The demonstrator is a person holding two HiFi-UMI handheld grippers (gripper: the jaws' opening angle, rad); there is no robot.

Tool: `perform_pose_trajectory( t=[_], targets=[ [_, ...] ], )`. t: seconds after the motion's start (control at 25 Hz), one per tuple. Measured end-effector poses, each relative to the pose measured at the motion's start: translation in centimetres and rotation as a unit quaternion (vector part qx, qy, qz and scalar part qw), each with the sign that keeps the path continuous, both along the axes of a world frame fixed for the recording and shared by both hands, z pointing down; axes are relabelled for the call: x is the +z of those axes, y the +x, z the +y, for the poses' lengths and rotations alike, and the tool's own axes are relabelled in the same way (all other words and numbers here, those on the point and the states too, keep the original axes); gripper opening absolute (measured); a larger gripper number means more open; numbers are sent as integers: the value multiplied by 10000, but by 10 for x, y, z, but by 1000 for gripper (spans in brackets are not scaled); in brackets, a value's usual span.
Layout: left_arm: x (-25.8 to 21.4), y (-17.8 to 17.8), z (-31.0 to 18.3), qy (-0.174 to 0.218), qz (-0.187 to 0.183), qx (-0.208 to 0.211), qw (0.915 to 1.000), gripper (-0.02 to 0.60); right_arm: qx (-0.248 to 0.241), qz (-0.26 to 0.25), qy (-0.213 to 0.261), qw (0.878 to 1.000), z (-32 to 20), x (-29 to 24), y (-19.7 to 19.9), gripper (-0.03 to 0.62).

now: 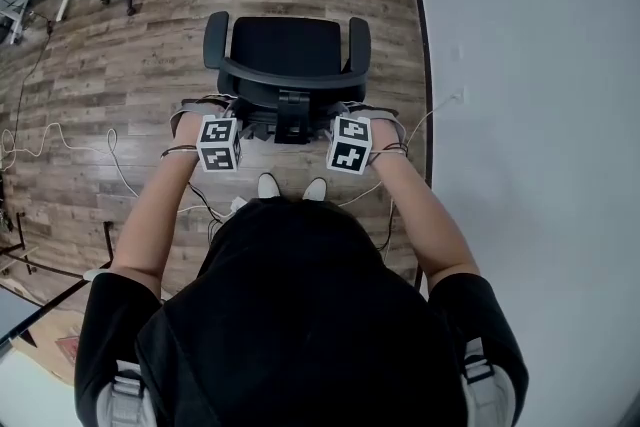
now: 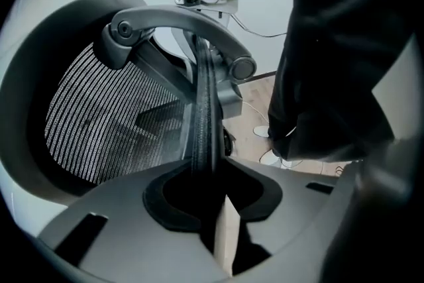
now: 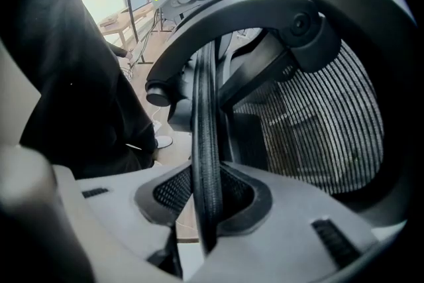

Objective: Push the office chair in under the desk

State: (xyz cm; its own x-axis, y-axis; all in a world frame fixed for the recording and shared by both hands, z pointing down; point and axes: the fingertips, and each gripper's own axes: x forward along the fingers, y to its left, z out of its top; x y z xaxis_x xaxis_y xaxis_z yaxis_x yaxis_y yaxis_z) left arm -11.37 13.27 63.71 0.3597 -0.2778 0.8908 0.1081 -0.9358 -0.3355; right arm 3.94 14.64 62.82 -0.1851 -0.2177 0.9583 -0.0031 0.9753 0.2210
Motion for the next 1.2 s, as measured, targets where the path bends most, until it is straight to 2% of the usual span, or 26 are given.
perform_pose_trajectory(
  t=[0.24, 0.48, 0.76, 1.2],
  targets=[
    [-2, -2, -6, 23, 20, 108, 9999, 87, 152, 34, 98, 9998, -8, 0, -3, 100],
    [-1, -5, -28, 248, 33, 185, 9995, 84, 247, 57, 131, 9996, -26, 0, -6, 103],
    [-2, -3, -62, 405, 47, 268, 9988, 83, 298, 41, 151, 9994, -59, -1, -5, 103],
    [1, -5, -137, 320, -22, 277, 9991, 83, 372, 40, 75, 9993, -132, 0, -6, 103]
  ],
)
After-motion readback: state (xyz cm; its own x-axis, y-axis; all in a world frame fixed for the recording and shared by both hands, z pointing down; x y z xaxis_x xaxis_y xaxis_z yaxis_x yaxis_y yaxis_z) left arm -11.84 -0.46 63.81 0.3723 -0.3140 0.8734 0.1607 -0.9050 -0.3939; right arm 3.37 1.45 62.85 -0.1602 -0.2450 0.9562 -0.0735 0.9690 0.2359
